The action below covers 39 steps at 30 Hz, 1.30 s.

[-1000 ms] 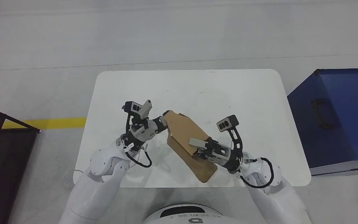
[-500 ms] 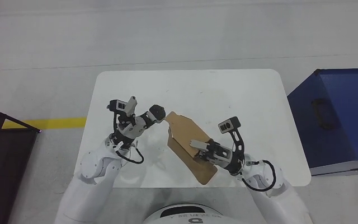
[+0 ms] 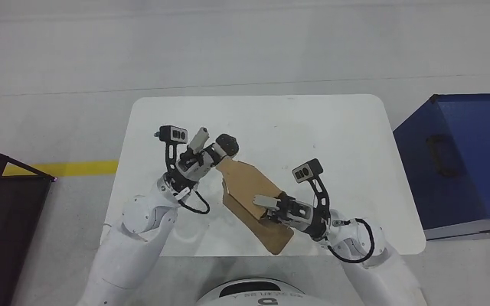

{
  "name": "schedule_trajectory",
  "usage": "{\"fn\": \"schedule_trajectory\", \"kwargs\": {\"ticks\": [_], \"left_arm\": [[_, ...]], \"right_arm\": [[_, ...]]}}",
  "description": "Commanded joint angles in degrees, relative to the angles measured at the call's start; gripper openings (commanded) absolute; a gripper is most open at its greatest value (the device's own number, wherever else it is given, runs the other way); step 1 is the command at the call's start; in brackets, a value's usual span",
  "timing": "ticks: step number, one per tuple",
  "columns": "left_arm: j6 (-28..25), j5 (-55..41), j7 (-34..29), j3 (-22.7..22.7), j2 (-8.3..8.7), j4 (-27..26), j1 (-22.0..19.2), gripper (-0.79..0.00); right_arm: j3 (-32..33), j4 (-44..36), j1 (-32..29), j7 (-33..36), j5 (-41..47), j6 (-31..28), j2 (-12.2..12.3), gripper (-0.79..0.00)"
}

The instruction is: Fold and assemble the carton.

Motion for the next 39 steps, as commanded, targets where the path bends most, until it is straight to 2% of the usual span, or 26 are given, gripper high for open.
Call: {"fn": "schedule_trajectory", "kwargs": {"ticks": [1, 4, 8, 12, 16, 30, 38, 39], "left_arm": [[0.6, -1.7, -1.7, 1.9, -0.27, 0.7, -1.0, 0.000], [1.8, -6.1, -4.3, 2.4, -0.36, 0.4, -0.9, 0.000], [4.1, -8.8, -6.9, 0.1, 0.03, -0.9, 0.5, 0.000], [6.8, -6.2, -7.1, -1.5, 0.41, -2.1, 1.6, 0.000], [8.4, -3.8, -6.0, -1.1, 0.42, -2.6, 2.0, 0.000], [8.0, 2.8, -1.4, 1.0, -0.02, -3.4, 2.1, 0.000], [8.1, 2.5, -1.9, -1.1, 0.17, -2.7, 2.7, 0.000], [8.4, 2.5, -2.0, -1.3, 0.20, -2.7, 2.8, -0.037]], "right_arm": [[0.0, 0.2, 0.2, 0.0, 0.1, 0.0, 0.0, -0.785], [0.3, 0.5, 0.2, 0.0, 1.0, -0.3, 0.1, -0.785], [0.6, 1.1, 0.2, 0.0, 1.4, -0.6, 0.3, -0.785], [0.3, 1.8, 0.8, -0.3, 1.3, -0.5, 0.3, -0.785], [-0.3, 2.1, 1.8, -0.9, 0.9, 0.2, 0.3, -0.785], [-1.5, 2.4, 3.8, -2.6, -0.2, 1.2, 0.4, -0.785], [-1.4, 2.9, 4.1, -2.7, 0.5, 0.9, 0.5, -0.785], [-1.4, 3.0, 4.2, -2.7, 0.6, 0.8, 0.5, -0.785]]}}
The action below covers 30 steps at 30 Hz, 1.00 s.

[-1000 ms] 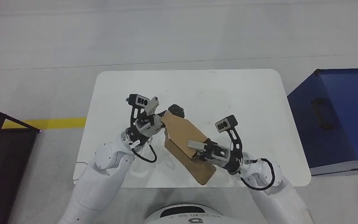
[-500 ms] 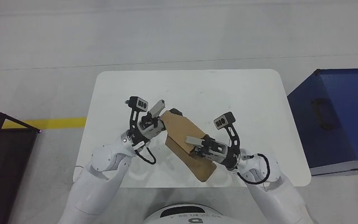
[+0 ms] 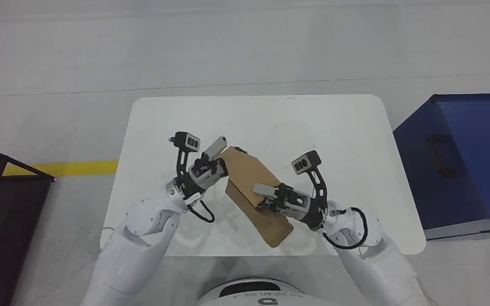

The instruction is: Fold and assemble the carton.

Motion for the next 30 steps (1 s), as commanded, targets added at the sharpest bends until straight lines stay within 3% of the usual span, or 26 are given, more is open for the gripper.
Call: {"fn": "schedule_trajectory", "kwargs": {"ticks": [1, 3, 8, 21, 30], "left_arm": [[0.5, 0.1, -0.3, -0.3, 0.07, -0.1, 0.3, -0.074], [1.0, 0.4, -0.6, -0.4, 0.11, -0.2, 0.6, -0.142], [2.4, 1.0, -0.9, -0.6, 0.20, 0.0, 0.9, -0.228], [3.1, 3.7, -1.6, -1.5, 0.40, 0.1, 1.1, -0.345], [3.0, 12.0, -1.7, -2.3, 0.79, 0.5, 0.7, -0.348]], "right_arm": [[0.0, 0.1, 0.1, 0.0, 0.1, -0.1, 0.0, -0.785], [-0.1, 0.2, 0.2, 0.0, 0.2, -0.1, 0.0, -0.785], [0.2, 0.3, 0.4, -0.2, 0.5, -0.4, 0.1, -0.785], [1.5, -0.2, -0.2, 0.3, 1.8, -2.6, 0.4, -0.785], [1.5, -0.6, 0.3, 0.3, 1.6, -1.9, 0.5, -0.785]]}}
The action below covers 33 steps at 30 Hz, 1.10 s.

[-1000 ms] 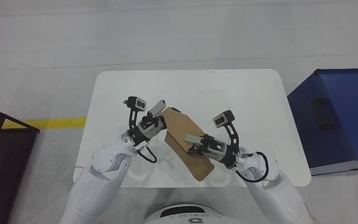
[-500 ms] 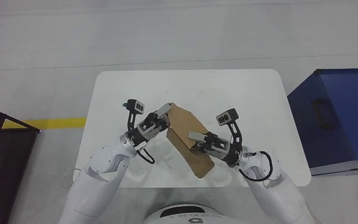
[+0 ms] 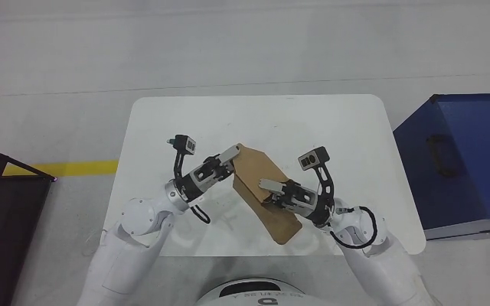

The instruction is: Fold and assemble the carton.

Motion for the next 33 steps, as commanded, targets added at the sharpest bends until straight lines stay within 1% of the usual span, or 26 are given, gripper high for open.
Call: {"fn": "schedule_trajectory", "kwargs": {"ticks": [1, 6, 12, 13, 18, 21, 24, 29, 33], "left_arm": [[-0.1, 1.4, -0.1, -0.2, 0.08, 0.1, 0.0, -0.339], [-0.3, 2.3, -0.8, -0.8, 0.25, 0.2, 0.0, -0.296], [-0.2, 3.3, -3.6, -1.4, 0.56, 0.4, -0.2, -0.215], [-0.2, 3.2, -3.8, -1.5, 0.60, 0.5, -0.2, -0.212], [-0.5, 1.2, -5.9, -1.3, 0.68, 0.8, -0.4, -0.175], [-0.9, -1.4, -7.0, -1.2, 0.65, 0.8, -0.6, -0.126], [-1.0, -4.1, -8.3, -1.0, 0.63, 1.1, -0.7, -0.114], [-1.2, -4.5, -9.2, -0.5, 0.65, 1.9, -0.9, -0.105], [-1.5, -4.4, -9.4, -0.1, 0.66, 2.6, -1.0, -0.111]], "right_arm": [[-0.1, 0.0, 0.2, 0.0, 0.0, 0.2, 0.0, -0.785], [-0.3, 0.0, 0.8, -0.3, -0.1, 0.8, 0.0, -0.785], [-0.5, -0.2, 1.4, -0.5, -0.3, 1.4, 0.1, -0.785], [-0.5, -0.4, 1.5, -0.5, -0.4, 1.6, 0.1, -0.785], [-0.6, -0.5, 1.9, 0.5, 1.3, 1.0, 0.1, -0.785], [-0.7, -0.2, 2.0, 1.5, 2.7, 0.5, 0.1, -0.785], [-0.9, 0.3, 2.2, 2.3, 3.7, 0.2, 0.1, -0.785], [-1.1, 0.8, 2.4, 3.2, 5.0, -0.6, 0.1, -0.785], [-1.2, 0.9, 2.5, 5.6, 8.6, -1.7, 0.0, -0.785]]}}
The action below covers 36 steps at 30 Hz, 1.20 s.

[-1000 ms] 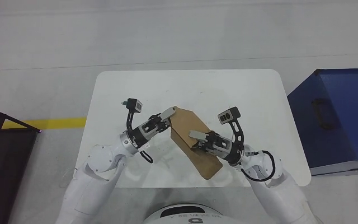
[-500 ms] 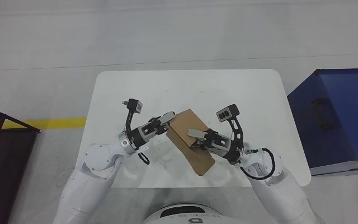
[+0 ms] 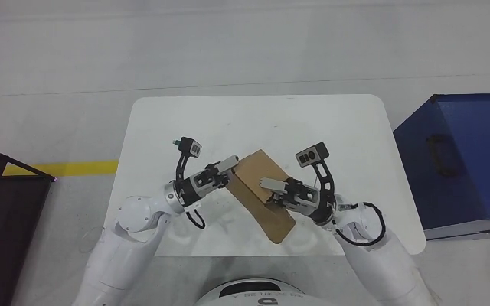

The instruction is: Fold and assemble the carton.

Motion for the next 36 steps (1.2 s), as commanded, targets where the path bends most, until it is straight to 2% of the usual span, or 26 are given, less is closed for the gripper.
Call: {"fn": "schedule_trajectory", "kwargs": {"ticks": [1, 13, 25, 36], "left_arm": [[-0.2, 0.0, -0.2, 0.2, 0.00, 0.2, 0.0, -0.114], [-1.4, 0.5, -2.1, 2.9, -0.05, -1.4, -0.2, -0.095], [-1.5, 1.3, -0.9, 2.9, 0.09, -0.8, -0.3, -0.126], [-1.1, 2.1, -2.0, 2.9, 0.32, 0.0, -0.9, -0.117]], "right_arm": [[0.0, 0.4, 0.1, 1.6, 2.4, -0.7, 0.0, -0.785], [-0.7, 2.5, 0.8, 4.8, 5.4, -1.8, -0.2, -0.785], [-0.5, 2.8, 0.5, 5.8, 6.9, -2.5, -0.2, -0.785], [-0.8, 3.7, 1.3, 6.4, 8.1, -2.7, -0.3, -0.785]]}}
